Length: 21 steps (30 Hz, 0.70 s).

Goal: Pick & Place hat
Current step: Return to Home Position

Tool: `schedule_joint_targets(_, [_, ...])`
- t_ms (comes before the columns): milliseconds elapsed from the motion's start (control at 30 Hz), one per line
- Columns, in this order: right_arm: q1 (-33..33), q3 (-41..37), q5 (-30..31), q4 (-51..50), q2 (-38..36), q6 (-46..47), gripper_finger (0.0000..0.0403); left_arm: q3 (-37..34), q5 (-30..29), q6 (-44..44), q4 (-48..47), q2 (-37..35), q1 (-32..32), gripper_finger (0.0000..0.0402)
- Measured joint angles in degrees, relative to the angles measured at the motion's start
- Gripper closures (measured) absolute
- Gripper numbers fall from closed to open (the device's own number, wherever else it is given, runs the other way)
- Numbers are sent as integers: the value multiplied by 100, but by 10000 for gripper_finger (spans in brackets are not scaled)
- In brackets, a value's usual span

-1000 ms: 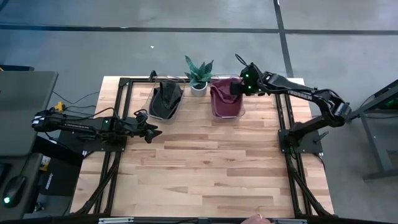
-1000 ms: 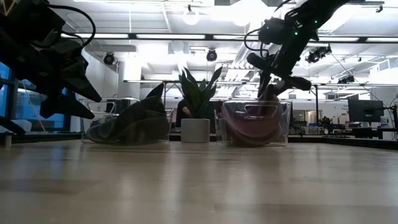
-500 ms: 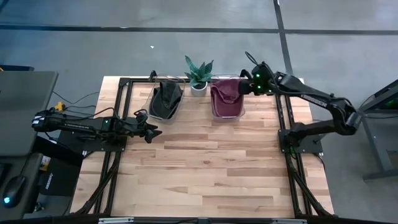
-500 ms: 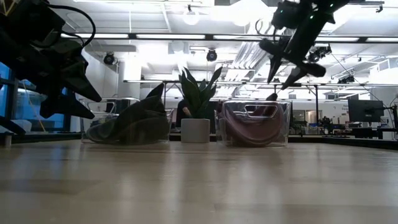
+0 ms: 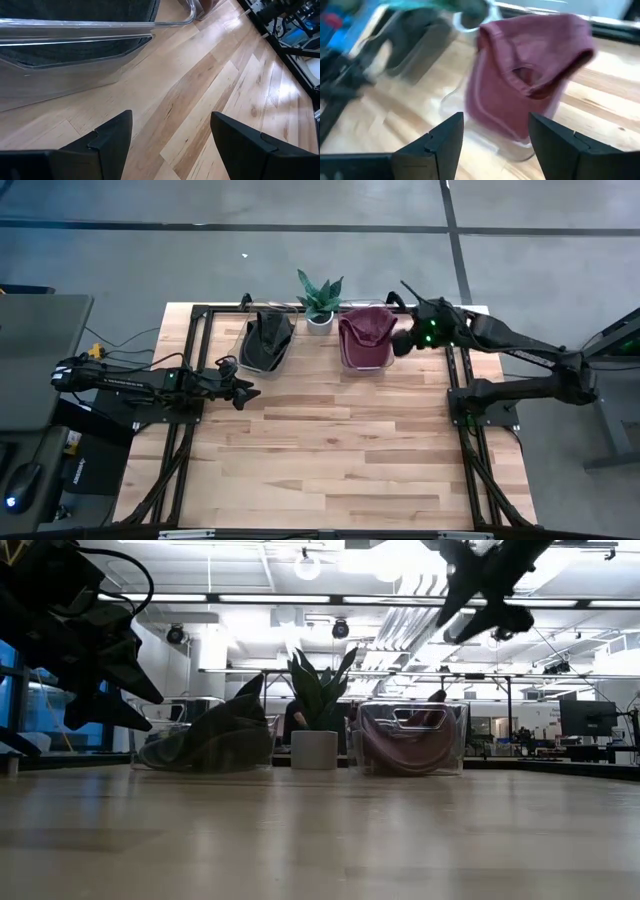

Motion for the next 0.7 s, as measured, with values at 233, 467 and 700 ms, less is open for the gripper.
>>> schedule_joint_targets(233, [1124,0,429,3,-399,-544,215,0,2,-1,0,0,-2,140])
schedule_joint_targets(467, [2166,0,1011,4,-719,-841,269,0,1,-2,0,0,0,140])
schedule_joint_targets(700, [3029,-137,1624,162,-979,-994,345,0,2,0,0,-2,-2,140])
